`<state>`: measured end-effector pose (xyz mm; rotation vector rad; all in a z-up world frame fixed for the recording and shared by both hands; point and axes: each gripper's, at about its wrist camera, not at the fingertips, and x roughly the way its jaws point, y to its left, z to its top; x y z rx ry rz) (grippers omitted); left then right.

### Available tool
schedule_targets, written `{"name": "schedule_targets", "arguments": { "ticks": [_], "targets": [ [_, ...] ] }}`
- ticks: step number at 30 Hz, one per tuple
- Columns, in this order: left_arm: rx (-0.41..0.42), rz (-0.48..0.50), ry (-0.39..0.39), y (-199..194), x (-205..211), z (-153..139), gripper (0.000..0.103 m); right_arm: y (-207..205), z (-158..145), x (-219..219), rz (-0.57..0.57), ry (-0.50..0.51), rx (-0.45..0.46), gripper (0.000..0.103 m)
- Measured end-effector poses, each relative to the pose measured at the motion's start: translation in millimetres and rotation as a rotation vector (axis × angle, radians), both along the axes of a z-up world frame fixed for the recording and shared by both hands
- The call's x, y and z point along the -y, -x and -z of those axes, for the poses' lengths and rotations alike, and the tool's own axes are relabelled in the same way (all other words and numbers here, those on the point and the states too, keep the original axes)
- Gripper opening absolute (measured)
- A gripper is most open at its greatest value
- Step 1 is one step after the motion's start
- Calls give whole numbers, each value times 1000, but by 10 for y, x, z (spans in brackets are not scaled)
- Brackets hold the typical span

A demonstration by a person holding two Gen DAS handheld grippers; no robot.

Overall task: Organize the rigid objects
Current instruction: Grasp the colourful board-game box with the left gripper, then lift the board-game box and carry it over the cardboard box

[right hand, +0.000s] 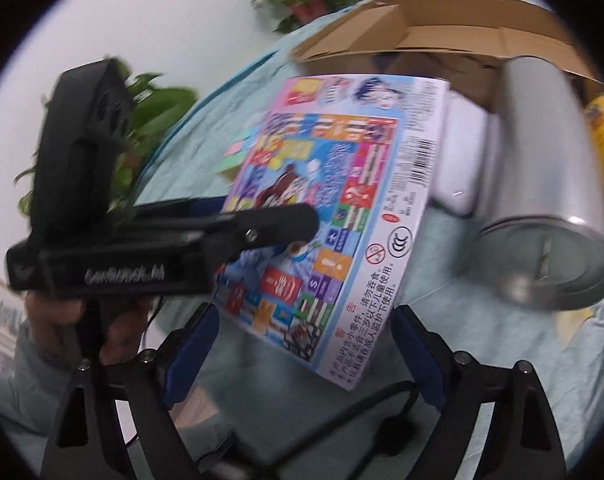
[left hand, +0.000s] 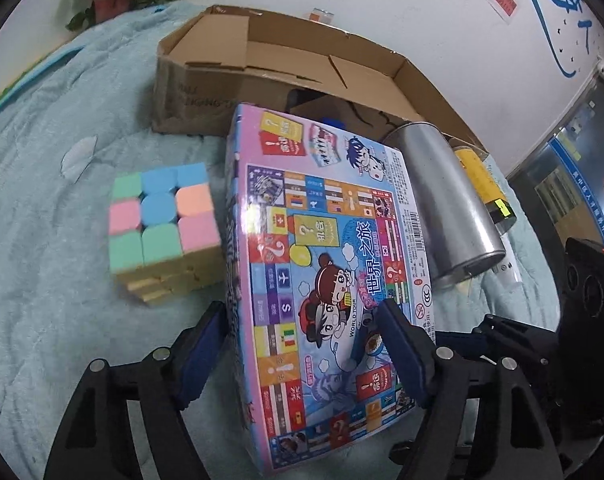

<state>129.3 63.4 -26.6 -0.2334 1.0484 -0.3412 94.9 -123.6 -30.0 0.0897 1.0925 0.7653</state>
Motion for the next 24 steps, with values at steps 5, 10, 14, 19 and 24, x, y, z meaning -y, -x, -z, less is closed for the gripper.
{"name": "schedule_targets", "arguments": {
  "ticks": [5, 10, 14, 19, 24],
  "targets": [
    [-51, -6, 62, 37, -111, 84, 75, -169, 91, 46, 71, -30, -55, 88],
    [-41, 5, 43, 29, -111, 75, 73, -331, 135, -101, 104, 49, -45, 88],
    [-24, -4, 31, 70, -113, 67, 73, -344, 165, -226, 124, 65, -25, 89],
    [53, 42, 12, 136, 35, -128, 72, -207, 7, -254, 159, 87, 44, 89],
    [170, 62, 3, 108, 149, -562, 72, -189, -331, -156, 206, 71, 183, 89]
  ]
}}
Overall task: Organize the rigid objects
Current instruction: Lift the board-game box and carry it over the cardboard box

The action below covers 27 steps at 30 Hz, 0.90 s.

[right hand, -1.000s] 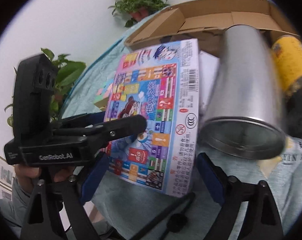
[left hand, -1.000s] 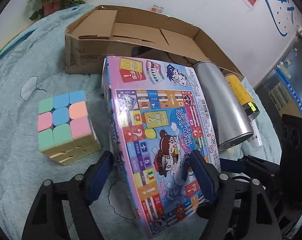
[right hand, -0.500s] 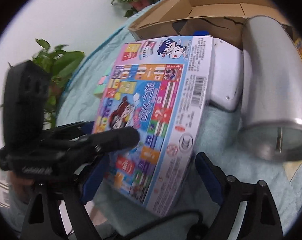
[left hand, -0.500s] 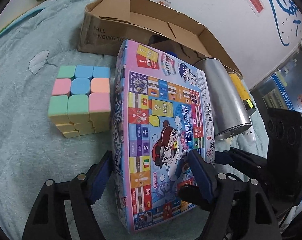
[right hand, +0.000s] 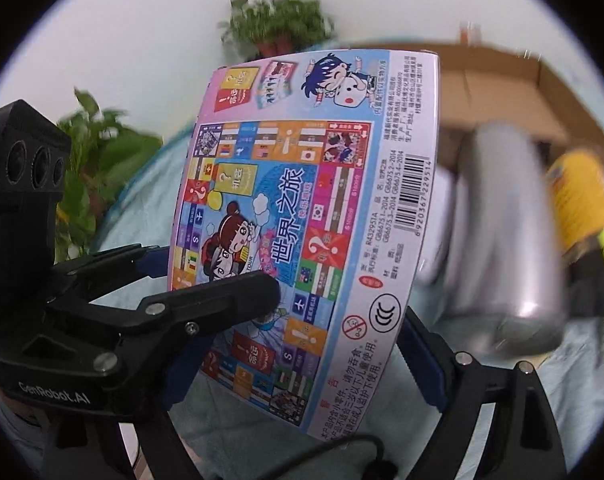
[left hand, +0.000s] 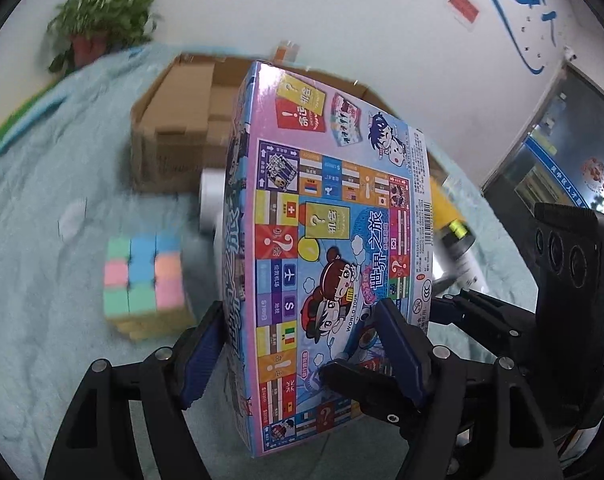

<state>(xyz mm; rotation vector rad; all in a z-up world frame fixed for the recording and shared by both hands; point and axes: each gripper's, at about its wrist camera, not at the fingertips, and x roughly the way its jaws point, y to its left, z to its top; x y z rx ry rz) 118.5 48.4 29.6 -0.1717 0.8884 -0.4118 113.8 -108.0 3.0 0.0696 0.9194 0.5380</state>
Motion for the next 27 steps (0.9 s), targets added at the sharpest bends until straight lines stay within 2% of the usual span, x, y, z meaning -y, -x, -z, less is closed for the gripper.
{"name": "schedule_targets", "arguments": {
  "ticks": [5, 8, 14, 18, 22, 27],
  "targets": [
    [146, 39, -33, -240, 177, -515, 72, -214, -449, 163, 23, 1, 152, 89],
    [238, 69, -54, -517, 340, -834, 72, -443, -719, 257, 45, 25, 220, 89],
    [303, 99, -45, -1118, 561, -1306, 72, -971, -1189, 434, 86, 59, 292, 89],
    [290, 97, -37, -1469, 600, -1422, 72, -1359, -1301, 509, 90, 63, 279, 89],
    [257, 86, -32, -1792, 573, -1429, 72, -1642, -1281, 476, 80, 70, 248, 89],
    [193, 62, -39, -2172, 506, -1244, 72, -1983, -1113, 398, 38, 81, 170, 89]
  ]
}}
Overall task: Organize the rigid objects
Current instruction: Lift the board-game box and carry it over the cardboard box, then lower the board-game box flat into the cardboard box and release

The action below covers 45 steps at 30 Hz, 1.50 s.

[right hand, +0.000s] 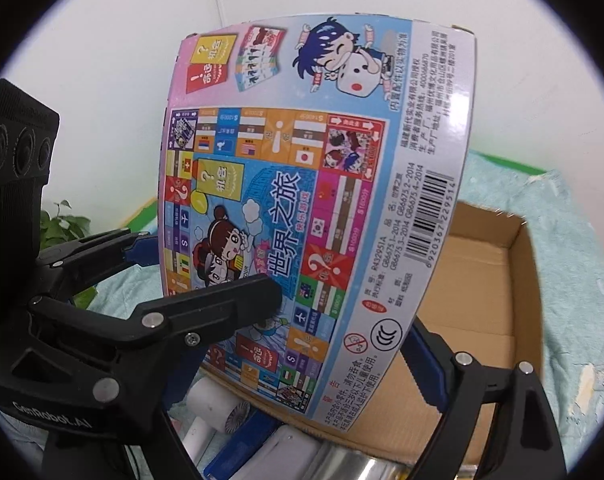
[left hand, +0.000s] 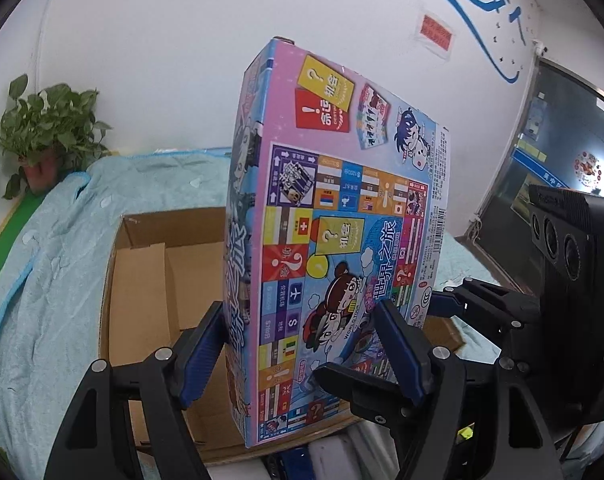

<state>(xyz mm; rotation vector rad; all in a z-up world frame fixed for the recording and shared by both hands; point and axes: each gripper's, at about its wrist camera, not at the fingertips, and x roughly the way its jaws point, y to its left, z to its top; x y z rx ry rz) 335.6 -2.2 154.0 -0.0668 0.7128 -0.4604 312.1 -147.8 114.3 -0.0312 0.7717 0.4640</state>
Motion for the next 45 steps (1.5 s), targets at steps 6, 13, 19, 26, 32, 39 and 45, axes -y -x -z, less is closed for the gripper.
{"name": "schedule_targets", "arguments": {
  "ticks": [6, 13, 19, 26, 32, 39, 45],
  "targets": [
    [-116, -9, -10, -368, -48, 509, 72, -346, 494, -61, -39, 41, -152, 89],
    [-217, -30, -58, -471, -19, 916, 68, -552, 991, -170, -114, 102, -353, 89],
    [-264, -84, -56, -549, -218, 1125, 60, -553, 1181, -221, -138, 135, -424, 85],
    [-263, -131, -139, -568, -261, 1186, 34, -459, 1310, -13, -93, 100, -479, 70],
    [-258, -52, -108, -308, -323, 1295, 17, -336, 1315, -5, -67, 111, -466, 54],
    [18, -128, -93, 259, -369, 797, 74, 242, 829, 78, -6, 36, -246, 70],
    [180, -171, -64, 609, -283, 586, 103, 1055, 530, 529, 206, -42, 3, 82]
  ]
}}
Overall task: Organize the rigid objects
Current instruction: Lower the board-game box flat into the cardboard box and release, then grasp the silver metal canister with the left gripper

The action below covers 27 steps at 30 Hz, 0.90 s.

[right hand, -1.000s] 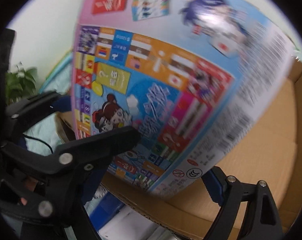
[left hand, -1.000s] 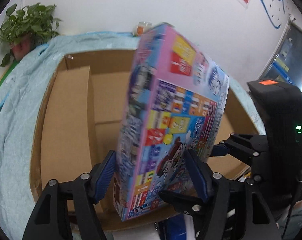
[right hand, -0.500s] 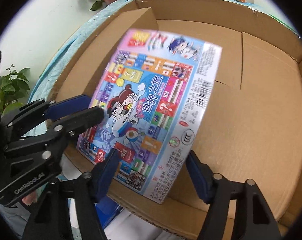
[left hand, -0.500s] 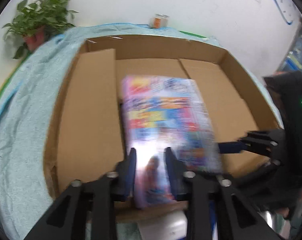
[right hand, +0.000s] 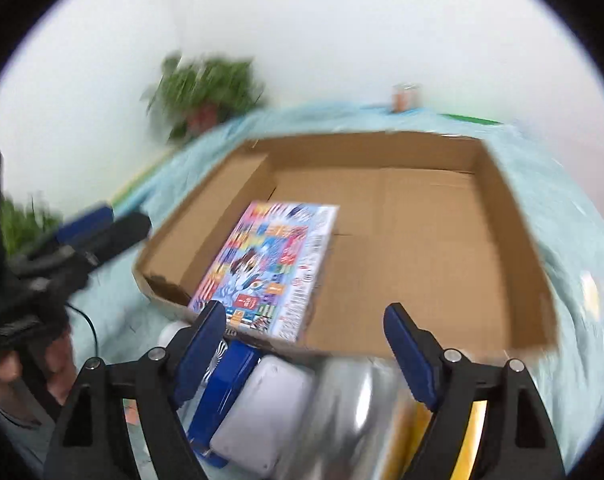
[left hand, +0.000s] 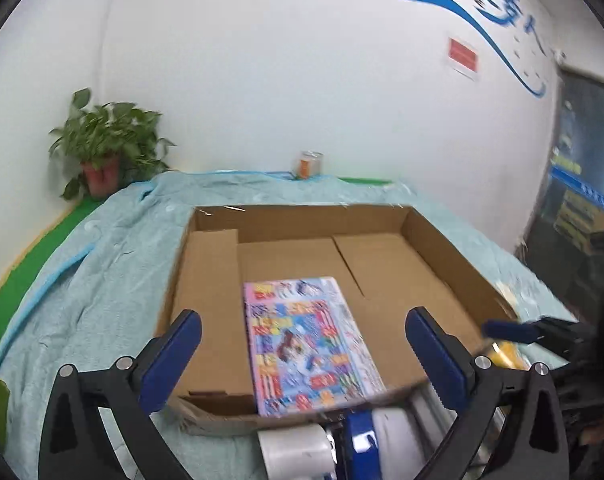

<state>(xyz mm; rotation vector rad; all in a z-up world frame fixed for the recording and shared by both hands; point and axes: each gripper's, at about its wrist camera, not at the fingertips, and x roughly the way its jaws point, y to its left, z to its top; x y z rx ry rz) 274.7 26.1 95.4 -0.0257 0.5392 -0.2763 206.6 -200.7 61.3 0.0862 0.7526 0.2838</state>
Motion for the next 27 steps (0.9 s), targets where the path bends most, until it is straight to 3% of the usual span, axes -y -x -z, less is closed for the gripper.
{"name": "schedule_targets", "arguments": {
  "ticks": [6, 13, 18, 22, 27],
  "targets": [
    [-52, 1, 32, 370, 158, 193, 103, 469, 14, 266, 113, -25, 23, 82],
    [-173, 51, 107, 701, 251, 487, 103, 769, 184, 238, 0, -165, -55, 82],
    [-176, 90, 127, 966, 203, 354, 103, 927, 98, 216, -30, -195, -58, 82],
    [-233, 168, 263, 1006, 146, 227, 103, 993, 194, 280, -17, -240, -162, 82],
    [-382, 248, 332, 957, 346, 531, 103, 869, 537, 357, 47, -322, -341, 82]
  ]
}}
